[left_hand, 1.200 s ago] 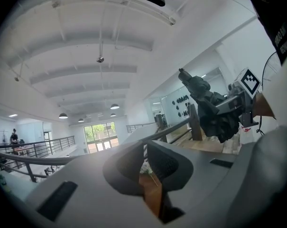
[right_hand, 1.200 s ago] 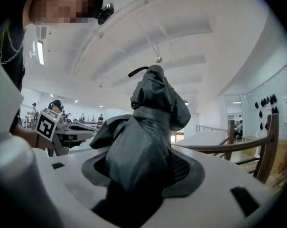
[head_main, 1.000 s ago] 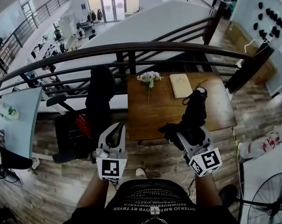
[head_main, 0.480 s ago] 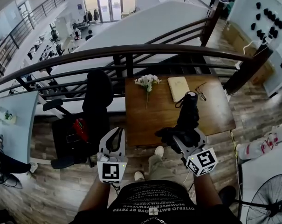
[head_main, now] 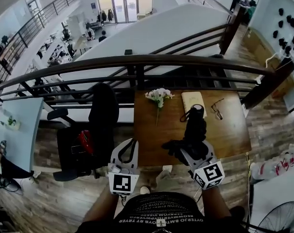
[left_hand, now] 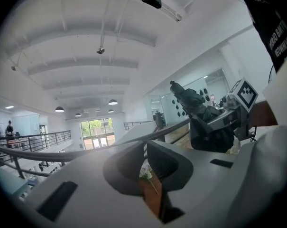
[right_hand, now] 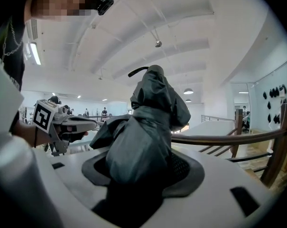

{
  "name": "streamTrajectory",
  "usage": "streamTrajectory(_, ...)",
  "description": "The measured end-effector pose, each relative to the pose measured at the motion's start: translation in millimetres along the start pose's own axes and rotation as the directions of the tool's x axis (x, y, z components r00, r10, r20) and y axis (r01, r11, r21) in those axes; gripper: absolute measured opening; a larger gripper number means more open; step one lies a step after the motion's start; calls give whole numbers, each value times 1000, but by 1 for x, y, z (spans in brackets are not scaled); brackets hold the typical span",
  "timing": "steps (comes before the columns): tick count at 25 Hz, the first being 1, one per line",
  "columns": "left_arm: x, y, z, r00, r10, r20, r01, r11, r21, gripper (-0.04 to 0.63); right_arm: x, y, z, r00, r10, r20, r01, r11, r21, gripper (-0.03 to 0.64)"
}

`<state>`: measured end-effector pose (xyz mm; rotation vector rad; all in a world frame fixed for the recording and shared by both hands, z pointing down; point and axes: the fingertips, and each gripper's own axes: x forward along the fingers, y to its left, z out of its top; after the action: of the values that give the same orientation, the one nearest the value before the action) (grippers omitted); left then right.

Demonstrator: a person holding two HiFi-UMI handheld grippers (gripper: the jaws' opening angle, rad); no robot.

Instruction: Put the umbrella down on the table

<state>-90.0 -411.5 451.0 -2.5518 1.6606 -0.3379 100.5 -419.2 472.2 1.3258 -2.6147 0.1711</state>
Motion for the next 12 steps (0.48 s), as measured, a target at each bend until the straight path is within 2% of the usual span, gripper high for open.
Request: streamTrajectory(12, 92, -4, -12, 1000, -12, -20, 11, 999, -31, 44, 74, -58, -68, 987, 70, -143, -57, 994, 88, 270)
